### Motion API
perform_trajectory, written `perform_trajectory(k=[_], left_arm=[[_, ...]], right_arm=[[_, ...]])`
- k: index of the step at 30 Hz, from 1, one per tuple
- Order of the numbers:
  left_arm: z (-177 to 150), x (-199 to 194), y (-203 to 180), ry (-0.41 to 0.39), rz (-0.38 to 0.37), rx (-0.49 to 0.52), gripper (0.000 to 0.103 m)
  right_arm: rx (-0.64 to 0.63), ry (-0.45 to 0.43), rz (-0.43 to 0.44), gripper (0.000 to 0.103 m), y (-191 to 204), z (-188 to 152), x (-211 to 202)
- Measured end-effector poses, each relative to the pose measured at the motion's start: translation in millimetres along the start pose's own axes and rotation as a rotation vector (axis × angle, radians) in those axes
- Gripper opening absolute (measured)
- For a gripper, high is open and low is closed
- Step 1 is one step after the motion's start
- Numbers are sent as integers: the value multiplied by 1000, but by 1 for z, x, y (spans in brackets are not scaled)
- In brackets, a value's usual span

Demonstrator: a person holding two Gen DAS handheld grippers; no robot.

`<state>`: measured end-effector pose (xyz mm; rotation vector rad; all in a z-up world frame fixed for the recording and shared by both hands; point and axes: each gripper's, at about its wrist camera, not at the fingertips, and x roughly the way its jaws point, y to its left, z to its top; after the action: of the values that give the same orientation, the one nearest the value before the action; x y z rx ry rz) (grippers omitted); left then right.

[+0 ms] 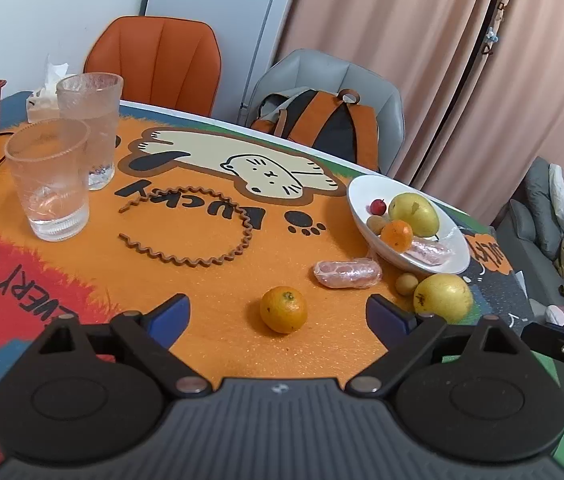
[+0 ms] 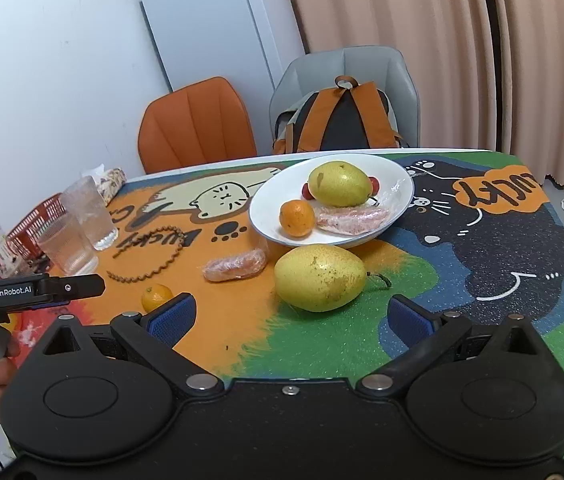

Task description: Organize fruits

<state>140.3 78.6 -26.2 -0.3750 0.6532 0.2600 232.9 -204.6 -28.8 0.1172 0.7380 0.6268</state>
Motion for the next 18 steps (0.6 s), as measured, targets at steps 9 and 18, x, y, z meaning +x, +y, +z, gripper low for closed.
perform_trajectory(k=[9, 18], left_arm=[[-8, 36, 4, 48, 14, -29, 79], [-15, 60, 2, 86, 33, -32, 67]], right_arm=[[-20, 30, -12, 103, -1, 0, 31], [-35, 53, -20, 103, -4, 0, 55]])
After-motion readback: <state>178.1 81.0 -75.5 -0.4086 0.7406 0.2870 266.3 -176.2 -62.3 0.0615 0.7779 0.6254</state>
